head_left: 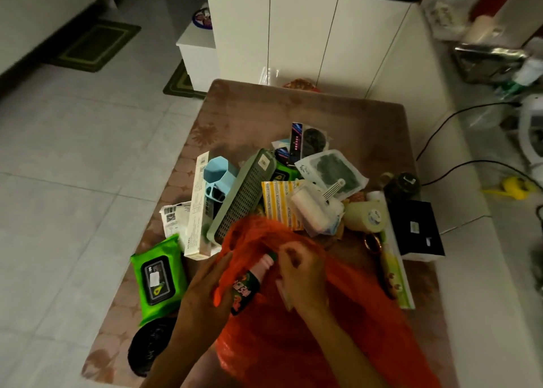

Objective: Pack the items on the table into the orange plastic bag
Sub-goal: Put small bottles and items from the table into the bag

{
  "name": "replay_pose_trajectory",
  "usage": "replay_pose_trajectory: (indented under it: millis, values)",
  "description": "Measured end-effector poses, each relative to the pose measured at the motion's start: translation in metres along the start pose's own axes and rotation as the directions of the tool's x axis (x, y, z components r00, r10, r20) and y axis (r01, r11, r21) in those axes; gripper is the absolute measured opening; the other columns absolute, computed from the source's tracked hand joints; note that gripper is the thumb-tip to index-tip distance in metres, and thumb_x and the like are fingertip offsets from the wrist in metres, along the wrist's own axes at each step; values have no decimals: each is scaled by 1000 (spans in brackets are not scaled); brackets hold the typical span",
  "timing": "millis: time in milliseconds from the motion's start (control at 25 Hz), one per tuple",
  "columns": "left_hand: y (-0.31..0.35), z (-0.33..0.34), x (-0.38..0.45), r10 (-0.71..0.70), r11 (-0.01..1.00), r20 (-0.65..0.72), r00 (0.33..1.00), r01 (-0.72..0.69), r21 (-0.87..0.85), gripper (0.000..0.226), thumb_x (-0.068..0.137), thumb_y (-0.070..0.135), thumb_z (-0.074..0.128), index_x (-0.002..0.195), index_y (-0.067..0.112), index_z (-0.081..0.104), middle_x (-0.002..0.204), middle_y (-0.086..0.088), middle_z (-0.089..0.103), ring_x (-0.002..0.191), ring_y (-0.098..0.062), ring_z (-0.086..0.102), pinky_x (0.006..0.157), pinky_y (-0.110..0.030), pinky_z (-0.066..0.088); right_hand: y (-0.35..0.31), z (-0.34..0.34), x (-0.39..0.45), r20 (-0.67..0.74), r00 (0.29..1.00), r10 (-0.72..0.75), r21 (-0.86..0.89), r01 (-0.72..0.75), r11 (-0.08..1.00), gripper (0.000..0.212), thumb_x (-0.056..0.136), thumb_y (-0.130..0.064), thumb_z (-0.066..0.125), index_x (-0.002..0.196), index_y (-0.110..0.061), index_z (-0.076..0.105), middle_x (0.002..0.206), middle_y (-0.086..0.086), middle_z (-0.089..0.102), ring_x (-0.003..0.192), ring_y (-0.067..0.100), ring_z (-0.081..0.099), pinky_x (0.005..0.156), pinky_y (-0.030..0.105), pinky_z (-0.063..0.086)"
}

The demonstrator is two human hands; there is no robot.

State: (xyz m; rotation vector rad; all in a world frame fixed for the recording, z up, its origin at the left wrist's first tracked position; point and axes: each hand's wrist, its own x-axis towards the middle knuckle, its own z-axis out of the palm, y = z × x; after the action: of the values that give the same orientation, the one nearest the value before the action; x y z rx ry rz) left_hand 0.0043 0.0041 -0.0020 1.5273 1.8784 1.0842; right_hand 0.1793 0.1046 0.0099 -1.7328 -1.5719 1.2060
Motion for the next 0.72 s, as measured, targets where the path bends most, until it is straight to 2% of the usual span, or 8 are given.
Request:
replay_pose_trajectory:
  millis: [80,120,200,280,400,520,640,720]
  values:
    - [-1,4,2,-44,999,-8,999,44,-13,59,82,7,65,136,25,50,139,0,50,118,-19,57,87,-46,56,-12,-35,27,-216,965,-150,-82,135,987,31,88,-29,62,119,-25,54,116,-2,63,104,15,60,81,37,56]
    - [0,4,3,-60,998,-9,998,60,-19,59,83,6,65,136,26,50,137,-1,51,117,-20,58,86,-45,56,-10,-46,48,-241,949,-201,-253,138,957,50,86,-35,65,130,-25,44,131,2,54,115,19,53,89,40,52]
    - [1,3,2,-49,999,-14,999,49,-13,54,84,14,64,135,26,51,134,1,54,114,-18,59,84,-44,57,0,-53,86,-105,982,-155,-525,78,848,77,81,-55,64,142,-24,27,143,7,42,124,28,45,96,47,45]
    - [5,0,0,-20,1000,-1,1000,20,20,50,84,27,59,134,24,53,132,2,56,110,-16,61,83,-43,57,9,-45,107,45,999,15,-598,15,802,86,77,-65,60,143,-24,24,138,11,47,117,33,52,93,50,47]
    - [9,-7,-3,-34,999,-21,999,35,22,47,84,26,60,131,25,56,126,3,60,109,-15,62,82,-42,57,-3,-52,99,81,996,30,-418,7,908,89,70,-72,61,140,-27,32,131,7,55,112,27,56,88,47,51]
    - [12,-11,-4,-68,998,-57,996,69,14,49,83,26,60,132,22,56,123,2,61,108,-12,62,81,-39,58,-10,-89,26,150,987,-58,-112,76,991,80,73,-51,77,141,-35,38,135,-8,50,115,11,56,81,27,50]
    - [8,-9,-5,-108,994,-72,992,109,6,50,85,31,58,133,19,55,121,1,60,96,-6,63,72,-35,59,-10,-123,-72,339,939,-68,76,45,996,80,63,-39,86,132,-48,46,132,-31,46,110,-18,51,76,6,46]
    - [9,-10,-5,-112,993,-74,991,115,29,52,86,36,55,135,17,52,119,-5,59,88,-12,63,69,-35,59,-3,-122,-112,489,872,27,94,-83,992,79,62,-33,90,127,-48,47,127,-36,47,108,-31,41,79,-4,37]
